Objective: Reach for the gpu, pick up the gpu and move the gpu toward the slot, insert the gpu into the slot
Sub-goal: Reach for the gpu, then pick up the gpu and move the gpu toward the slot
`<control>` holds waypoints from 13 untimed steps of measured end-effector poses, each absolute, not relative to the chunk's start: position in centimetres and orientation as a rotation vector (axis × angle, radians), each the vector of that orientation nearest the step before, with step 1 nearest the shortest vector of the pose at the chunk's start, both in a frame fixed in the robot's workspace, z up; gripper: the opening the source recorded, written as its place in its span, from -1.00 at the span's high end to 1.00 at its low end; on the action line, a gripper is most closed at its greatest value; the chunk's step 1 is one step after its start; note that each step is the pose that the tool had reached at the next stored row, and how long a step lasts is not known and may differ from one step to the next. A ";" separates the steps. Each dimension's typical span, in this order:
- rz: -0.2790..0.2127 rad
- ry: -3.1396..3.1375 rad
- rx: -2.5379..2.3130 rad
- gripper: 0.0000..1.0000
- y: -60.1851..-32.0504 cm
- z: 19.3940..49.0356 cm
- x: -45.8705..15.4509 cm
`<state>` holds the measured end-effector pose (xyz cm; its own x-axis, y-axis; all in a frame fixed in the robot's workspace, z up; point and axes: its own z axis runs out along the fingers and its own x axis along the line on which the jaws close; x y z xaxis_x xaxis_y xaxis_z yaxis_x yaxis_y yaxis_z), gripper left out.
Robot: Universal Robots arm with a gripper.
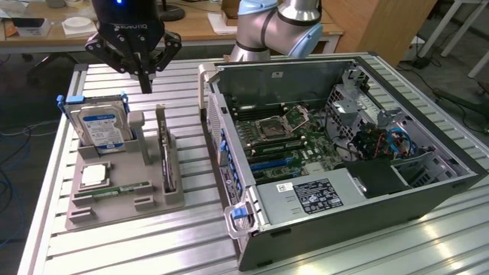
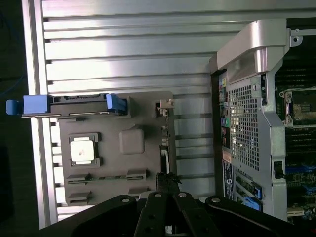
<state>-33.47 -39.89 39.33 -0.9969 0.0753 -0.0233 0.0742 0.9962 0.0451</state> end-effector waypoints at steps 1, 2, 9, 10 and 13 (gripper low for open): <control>0.069 3.114 0.117 0.80 -39.9 39.3 -33.5; 0.069 3.114 0.117 0.80 -39.9 39.3 -33.5; 0.069 3.114 0.117 0.80 -39.9 39.3 -33.5; 0.069 3.114 0.117 0.80 -39.9 39.3 -33.5; 0.069 3.114 0.117 0.80 -39.9 39.3 -33.5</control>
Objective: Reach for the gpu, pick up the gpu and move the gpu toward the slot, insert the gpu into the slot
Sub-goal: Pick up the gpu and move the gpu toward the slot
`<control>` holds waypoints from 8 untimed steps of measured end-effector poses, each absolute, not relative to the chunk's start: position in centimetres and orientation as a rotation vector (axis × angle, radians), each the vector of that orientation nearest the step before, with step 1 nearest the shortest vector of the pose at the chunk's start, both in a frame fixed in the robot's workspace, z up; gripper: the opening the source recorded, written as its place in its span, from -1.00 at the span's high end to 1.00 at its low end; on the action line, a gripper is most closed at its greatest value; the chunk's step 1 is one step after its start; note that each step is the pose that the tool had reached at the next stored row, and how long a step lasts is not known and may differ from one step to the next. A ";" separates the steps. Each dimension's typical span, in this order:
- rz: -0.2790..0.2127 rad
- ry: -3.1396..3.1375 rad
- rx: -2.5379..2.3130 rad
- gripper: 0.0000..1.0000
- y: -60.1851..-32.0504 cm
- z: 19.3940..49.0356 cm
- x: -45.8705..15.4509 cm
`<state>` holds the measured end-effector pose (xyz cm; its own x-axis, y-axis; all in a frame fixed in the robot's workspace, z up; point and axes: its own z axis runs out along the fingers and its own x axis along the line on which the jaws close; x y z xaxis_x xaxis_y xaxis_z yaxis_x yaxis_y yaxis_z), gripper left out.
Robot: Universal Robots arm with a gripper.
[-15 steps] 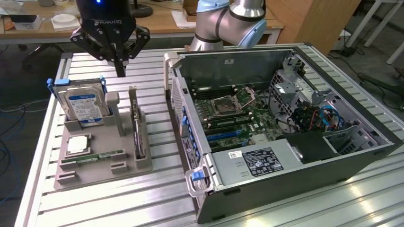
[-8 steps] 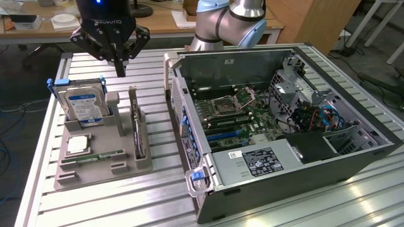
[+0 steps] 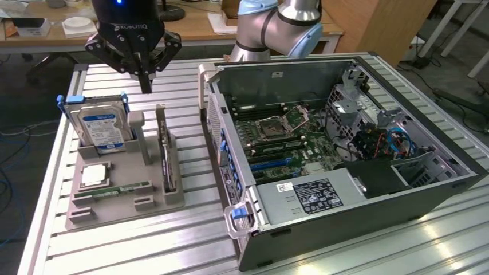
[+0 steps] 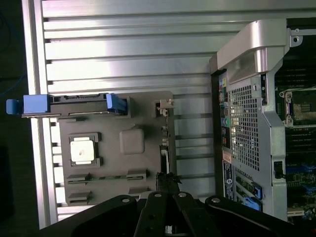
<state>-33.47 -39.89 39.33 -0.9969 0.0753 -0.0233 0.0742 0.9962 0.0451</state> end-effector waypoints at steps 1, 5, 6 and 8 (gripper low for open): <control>0.069 3.114 0.117 0.77 -39.9 39.3 -33.5; 0.069 3.114 0.117 0.54 -39.9 39.3 -33.5; 0.069 3.114 0.117 0.42 -39.9 39.3 -33.5; 0.069 3.114 0.117 0.29 -39.9 39.3 -33.5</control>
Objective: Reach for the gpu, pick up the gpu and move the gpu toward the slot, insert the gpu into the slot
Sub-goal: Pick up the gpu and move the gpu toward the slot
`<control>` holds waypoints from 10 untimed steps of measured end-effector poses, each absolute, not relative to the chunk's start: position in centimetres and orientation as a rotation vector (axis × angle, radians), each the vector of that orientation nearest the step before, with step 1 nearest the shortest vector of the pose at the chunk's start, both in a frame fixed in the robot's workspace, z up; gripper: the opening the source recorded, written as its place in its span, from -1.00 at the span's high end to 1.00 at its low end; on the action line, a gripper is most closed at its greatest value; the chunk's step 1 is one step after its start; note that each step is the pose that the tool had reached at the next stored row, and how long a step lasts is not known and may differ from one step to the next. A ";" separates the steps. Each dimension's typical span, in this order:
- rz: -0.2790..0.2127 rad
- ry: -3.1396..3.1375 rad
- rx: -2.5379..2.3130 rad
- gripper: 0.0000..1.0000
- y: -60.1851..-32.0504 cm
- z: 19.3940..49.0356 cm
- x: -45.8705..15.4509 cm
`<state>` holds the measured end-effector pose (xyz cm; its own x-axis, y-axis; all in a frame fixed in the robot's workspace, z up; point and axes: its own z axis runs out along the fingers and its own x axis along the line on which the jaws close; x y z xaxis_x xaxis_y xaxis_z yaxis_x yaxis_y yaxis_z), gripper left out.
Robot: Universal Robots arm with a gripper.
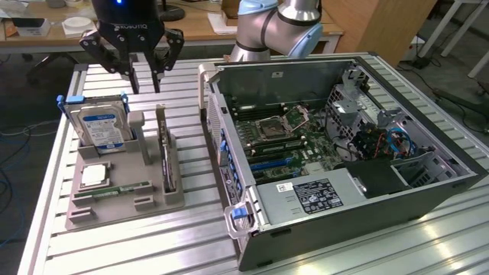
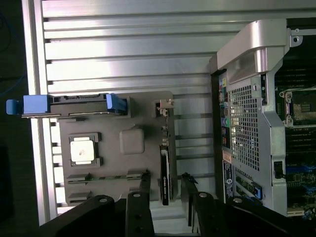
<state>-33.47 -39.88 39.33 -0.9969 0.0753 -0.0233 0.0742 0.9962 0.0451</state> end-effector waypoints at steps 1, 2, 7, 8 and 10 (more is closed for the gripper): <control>0.069 3.114 0.117 0.18 -39.9 39.3 -33.5; 0.069 3.114 0.117 0.07 -39.9 39.3 -33.5; 0.069 3.114 0.115 -0.06 -39.9 39.3 -33.5; 0.069 3.114 0.107 -0.06 -39.9 39.3 -33.5; 0.069 3.115 0.076 -0.06 -39.9 39.3 -33.5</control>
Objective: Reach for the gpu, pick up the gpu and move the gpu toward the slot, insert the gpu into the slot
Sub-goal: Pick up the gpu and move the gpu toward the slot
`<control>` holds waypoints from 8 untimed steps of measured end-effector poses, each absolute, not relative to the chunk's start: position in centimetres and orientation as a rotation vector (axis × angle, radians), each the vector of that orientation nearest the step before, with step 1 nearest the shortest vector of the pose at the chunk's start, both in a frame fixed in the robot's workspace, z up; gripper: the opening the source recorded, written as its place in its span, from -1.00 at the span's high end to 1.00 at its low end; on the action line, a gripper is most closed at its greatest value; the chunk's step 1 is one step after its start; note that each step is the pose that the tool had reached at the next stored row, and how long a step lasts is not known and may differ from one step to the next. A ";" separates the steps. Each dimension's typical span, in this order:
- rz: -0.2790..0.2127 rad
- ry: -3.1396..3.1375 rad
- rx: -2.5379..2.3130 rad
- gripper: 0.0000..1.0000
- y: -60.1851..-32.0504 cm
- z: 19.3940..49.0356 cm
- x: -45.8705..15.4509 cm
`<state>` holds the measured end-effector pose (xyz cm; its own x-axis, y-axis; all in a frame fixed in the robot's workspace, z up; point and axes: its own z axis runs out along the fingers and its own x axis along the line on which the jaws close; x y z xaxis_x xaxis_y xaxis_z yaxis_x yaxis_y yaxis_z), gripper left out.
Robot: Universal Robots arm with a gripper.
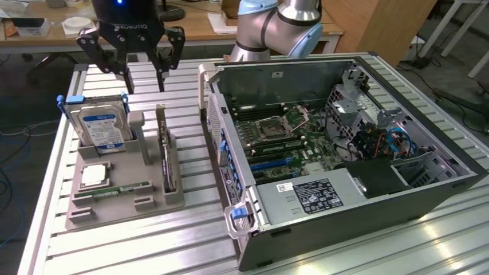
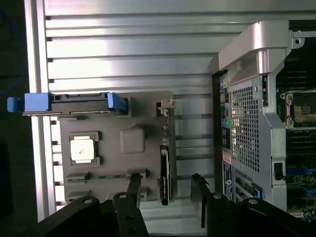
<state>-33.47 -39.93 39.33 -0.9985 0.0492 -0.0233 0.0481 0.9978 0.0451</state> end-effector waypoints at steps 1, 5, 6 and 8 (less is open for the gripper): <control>0.070 3.116 0.056 -0.06 -39.9 39.3 -33.5; 0.070 3.117 0.027 -0.06 -40.2 39.0 -33.5; 0.070 3.117 0.028 -0.06 -40.2 38.9 -33.5; 0.070 3.117 0.028 -0.06 -40.4 38.5 -33.5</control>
<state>-33.47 -40.42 38.48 -0.9996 0.0182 -0.0233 0.0172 0.9988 0.0451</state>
